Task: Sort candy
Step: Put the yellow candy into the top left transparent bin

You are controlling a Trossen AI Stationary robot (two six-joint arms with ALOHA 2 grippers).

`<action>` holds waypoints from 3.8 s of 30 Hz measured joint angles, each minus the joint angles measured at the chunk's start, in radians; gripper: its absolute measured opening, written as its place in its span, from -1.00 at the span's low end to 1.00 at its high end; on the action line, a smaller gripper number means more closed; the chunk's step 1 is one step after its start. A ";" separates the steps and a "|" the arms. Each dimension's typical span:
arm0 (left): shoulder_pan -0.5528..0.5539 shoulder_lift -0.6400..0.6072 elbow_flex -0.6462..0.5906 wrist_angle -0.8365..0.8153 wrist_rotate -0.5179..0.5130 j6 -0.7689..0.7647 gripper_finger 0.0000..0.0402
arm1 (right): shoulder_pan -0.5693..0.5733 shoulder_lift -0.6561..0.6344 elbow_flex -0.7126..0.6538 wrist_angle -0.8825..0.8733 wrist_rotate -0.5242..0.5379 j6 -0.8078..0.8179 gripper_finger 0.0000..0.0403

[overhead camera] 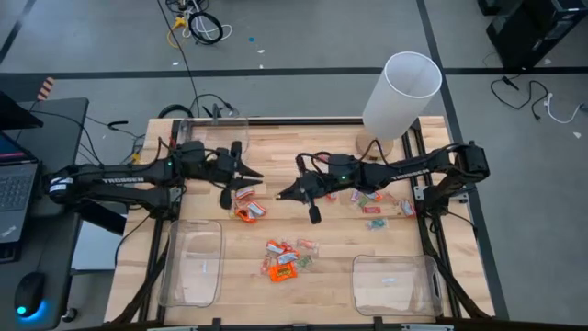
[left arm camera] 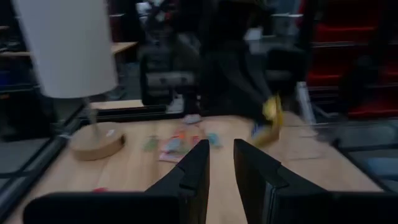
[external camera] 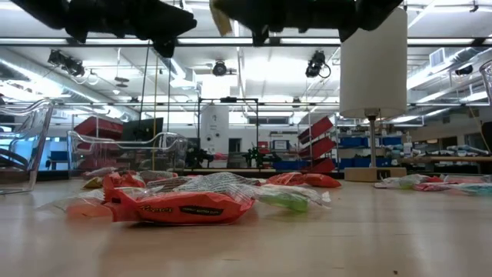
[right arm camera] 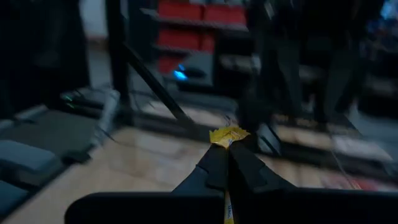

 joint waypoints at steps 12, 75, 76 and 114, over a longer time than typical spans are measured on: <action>-0.004 0.018 -0.156 0.411 0.021 -0.133 -0.62 | 0.001 0.000 0.000 0.219 -0.040 -0.036 -1.00; -0.101 0.488 0.011 1.049 0.106 -0.262 -0.37 | 0.024 0.002 0.000 0.411 -0.013 -0.163 -1.00; -0.102 0.489 0.011 1.047 0.108 -0.262 -0.37 | 0.024 0.002 0.000 0.411 -0.013 -0.163 -1.00; -0.103 0.488 0.011 1.048 0.108 -0.251 -0.37 | 0.024 0.002 0.000 0.408 0.024 -0.198 -1.00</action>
